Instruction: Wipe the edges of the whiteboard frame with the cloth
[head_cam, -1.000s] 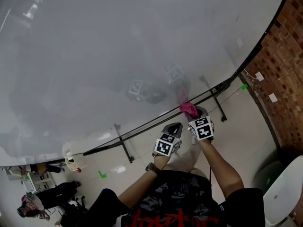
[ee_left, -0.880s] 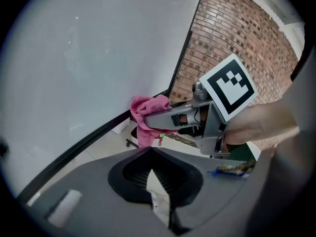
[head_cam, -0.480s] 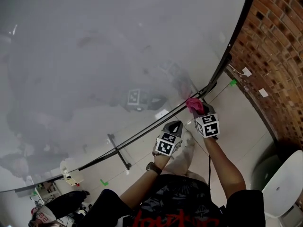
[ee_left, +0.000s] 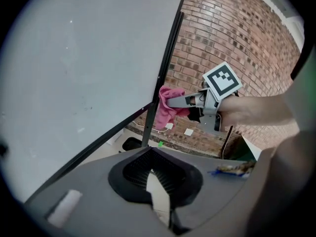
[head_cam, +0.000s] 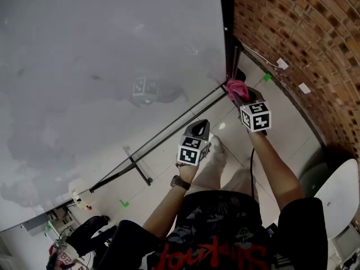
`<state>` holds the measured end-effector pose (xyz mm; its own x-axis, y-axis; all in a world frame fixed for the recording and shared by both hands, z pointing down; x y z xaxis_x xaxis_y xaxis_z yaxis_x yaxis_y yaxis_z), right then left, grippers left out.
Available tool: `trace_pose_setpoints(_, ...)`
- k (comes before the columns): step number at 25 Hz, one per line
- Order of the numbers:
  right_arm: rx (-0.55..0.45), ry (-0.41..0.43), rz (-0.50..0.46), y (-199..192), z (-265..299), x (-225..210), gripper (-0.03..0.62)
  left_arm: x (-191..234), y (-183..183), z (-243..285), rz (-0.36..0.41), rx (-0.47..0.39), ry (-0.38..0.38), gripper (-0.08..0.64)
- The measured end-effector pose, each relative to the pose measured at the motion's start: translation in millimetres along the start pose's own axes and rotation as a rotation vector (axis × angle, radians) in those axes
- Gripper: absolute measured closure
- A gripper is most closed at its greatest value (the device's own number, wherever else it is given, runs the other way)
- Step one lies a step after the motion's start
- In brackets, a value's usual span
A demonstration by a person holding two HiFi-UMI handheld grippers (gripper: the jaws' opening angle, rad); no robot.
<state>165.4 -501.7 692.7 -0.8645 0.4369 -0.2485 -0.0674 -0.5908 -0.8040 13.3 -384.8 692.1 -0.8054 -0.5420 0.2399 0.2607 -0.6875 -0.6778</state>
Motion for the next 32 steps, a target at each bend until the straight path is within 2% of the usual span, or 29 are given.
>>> trace_pose_setpoints(3,-0.066,0.201,-0.144,23,-41,11,0.462,-37,28,-3,-0.011,-0.054,-0.013,0.56)
trace_pose_setpoints(6,-0.061,0.439,-0.263,17,-120,16,0.46,-123,40,-3,-0.061,-0.078,-0.094,0.56)
trace_pose_setpoints(9,-0.039,0.576,-0.33,33,-195,11,0.46,-198,71,-12,-0.081,-0.16,-0.14,0.56)
trace_pose_setpoints(12,-0.042,0.652,-0.384,44,-258,16,0.46,-256,84,-31,-0.112,-0.228,-0.164,0.56)
trace_pose_setpoints(15,-0.065,0.714,-0.411,43,-311,21,0.46,-300,88,-48,-0.139,-0.288,-0.153,0.56)
trace_pose_setpoints(18,-0.107,0.763,-0.45,38,-354,40,0.46,-329,91,-74,-0.145,-0.349,-0.122,0.56)
trace_pose_setpoints(21,-0.153,0.784,-0.456,32,-383,68,0.46,-343,81,-104,-0.117,-0.377,-0.083,0.56)
trace_pose_setpoints(26,-0.189,0.829,-0.458,-1,-428,136,0.46,-362,23,-175,-0.124,-0.419,-0.011,0.56)
trace_pose_setpoints(32,-0.162,0.941,-0.523,-58,-484,263,0.459,-378,-75,-290,-0.19,-0.523,0.084,0.56)
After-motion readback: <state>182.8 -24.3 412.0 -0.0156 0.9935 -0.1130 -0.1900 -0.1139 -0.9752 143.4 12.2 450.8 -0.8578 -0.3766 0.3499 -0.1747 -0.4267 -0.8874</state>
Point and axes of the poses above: the fingertips, and each gripper's own axes: z forward along the fingers, x to its left, y out of its top, the point moved 4 cm from there along -z, backward along the fingers, and after that the axes turned 3 degrees about -y, right-handed, at the moved point
